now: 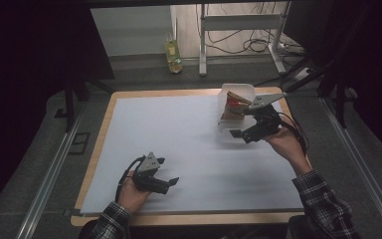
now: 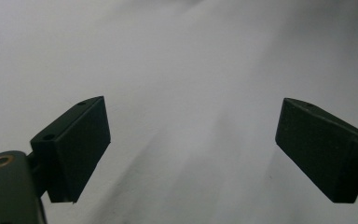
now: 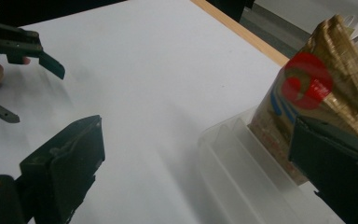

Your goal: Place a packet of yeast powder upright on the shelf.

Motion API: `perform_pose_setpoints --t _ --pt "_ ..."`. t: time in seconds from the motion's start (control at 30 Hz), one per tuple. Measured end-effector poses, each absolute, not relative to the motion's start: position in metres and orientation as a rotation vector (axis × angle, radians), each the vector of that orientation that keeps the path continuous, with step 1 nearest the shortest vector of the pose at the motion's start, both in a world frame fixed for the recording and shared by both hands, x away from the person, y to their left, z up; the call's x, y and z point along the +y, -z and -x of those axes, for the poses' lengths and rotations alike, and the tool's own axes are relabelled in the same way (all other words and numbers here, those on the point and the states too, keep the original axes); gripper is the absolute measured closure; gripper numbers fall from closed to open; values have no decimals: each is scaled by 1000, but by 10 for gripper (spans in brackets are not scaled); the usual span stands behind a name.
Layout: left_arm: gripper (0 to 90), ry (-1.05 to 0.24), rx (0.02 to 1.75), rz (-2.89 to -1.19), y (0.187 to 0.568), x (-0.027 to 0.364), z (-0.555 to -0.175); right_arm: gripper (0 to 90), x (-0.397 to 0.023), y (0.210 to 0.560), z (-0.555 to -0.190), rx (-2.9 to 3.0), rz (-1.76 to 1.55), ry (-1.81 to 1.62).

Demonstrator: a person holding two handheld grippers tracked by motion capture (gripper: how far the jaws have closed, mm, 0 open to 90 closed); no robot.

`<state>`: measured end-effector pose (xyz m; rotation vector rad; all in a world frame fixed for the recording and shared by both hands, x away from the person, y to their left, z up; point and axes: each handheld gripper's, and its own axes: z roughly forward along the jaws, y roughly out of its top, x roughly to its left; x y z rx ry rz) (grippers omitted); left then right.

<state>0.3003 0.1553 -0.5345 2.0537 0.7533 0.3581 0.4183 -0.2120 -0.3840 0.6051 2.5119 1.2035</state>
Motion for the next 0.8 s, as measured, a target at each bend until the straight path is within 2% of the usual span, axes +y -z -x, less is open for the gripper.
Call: perform_pose_setpoints --t 0.23,0.53,0.8 --pt "81 -371 759 -2047 533 157 -300 25 -212 389 -406 2522 -602 -1211" --pt "53 -308 806 -1997 529 162 -302 24 -213 395 -391 2533 -593 -1214" --pt "54 -374 816 -1982 523 163 -297 17 -216 405 -381 2545 -602 -1233"
